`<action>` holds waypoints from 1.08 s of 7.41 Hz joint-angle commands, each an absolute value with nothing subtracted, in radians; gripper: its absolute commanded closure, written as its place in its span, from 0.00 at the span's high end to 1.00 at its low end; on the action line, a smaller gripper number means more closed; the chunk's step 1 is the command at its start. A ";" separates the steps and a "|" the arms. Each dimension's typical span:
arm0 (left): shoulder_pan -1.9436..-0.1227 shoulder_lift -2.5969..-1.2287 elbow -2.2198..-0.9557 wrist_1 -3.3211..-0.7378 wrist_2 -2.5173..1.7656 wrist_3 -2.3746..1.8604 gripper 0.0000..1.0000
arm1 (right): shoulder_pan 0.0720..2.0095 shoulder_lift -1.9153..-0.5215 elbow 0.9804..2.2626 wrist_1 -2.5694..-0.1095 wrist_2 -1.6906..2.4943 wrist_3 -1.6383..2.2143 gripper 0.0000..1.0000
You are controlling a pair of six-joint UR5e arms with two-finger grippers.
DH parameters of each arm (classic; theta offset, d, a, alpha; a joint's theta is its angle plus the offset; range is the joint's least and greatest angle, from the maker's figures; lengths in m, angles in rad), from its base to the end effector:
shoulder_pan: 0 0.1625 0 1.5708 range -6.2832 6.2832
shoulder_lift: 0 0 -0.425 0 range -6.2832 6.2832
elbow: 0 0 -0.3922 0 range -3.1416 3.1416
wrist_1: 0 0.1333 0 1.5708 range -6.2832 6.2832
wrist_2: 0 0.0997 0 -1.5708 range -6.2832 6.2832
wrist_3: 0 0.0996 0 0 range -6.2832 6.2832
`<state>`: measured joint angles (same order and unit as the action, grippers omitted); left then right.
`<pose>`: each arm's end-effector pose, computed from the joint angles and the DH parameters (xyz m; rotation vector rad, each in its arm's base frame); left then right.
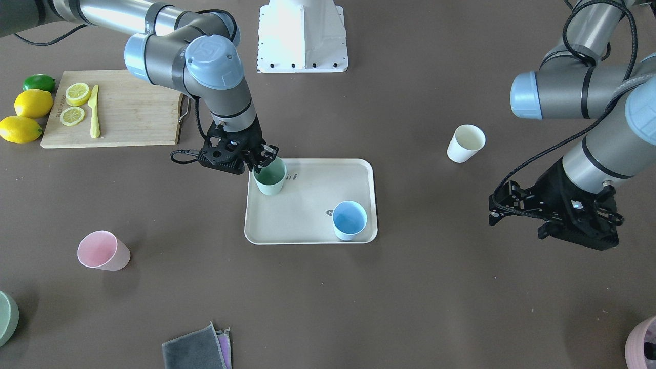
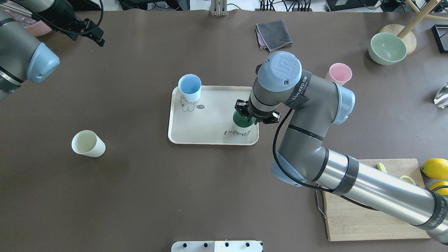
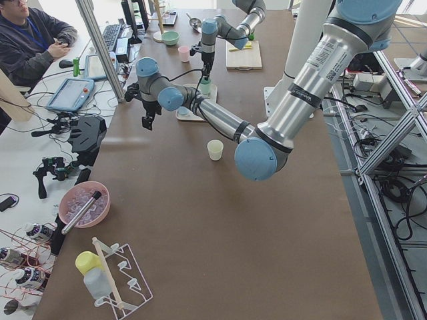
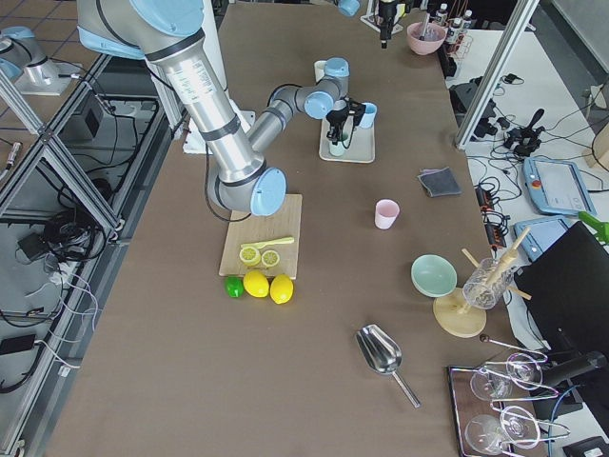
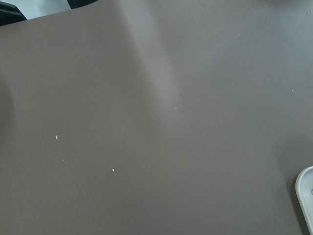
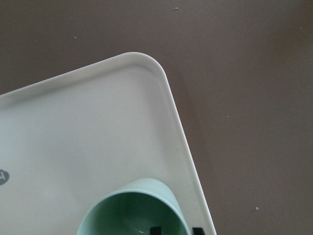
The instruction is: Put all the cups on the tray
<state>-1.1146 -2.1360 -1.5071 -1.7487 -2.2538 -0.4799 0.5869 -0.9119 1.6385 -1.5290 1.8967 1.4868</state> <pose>0.2441 -0.6573 0.3303 0.2861 0.8795 0.2099 -0.5189 -0.4669 0.2365 -0.0419 -0.8248 0.3490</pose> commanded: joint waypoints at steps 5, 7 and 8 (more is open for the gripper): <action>-1.054 -1.961 -1.725 -1.747 -2.241 -0.639 0.99 | 0.841 -0.919 1.646 -1.655 2.038 1.245 1.00; -0.994 -1.783 -1.885 -1.747 -2.207 -0.664 0.99 | 1.001 -1.010 1.646 -1.666 2.097 0.982 1.00; -0.970 -1.690 -1.954 -1.767 -2.207 -0.673 0.99 | 1.059 -1.056 1.646 -1.663 2.108 0.856 1.00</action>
<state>-1.0030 -1.8063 -1.8596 -1.7517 -2.2124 -0.6574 0.9733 -0.9978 1.6460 -1.6617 2.0848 1.0215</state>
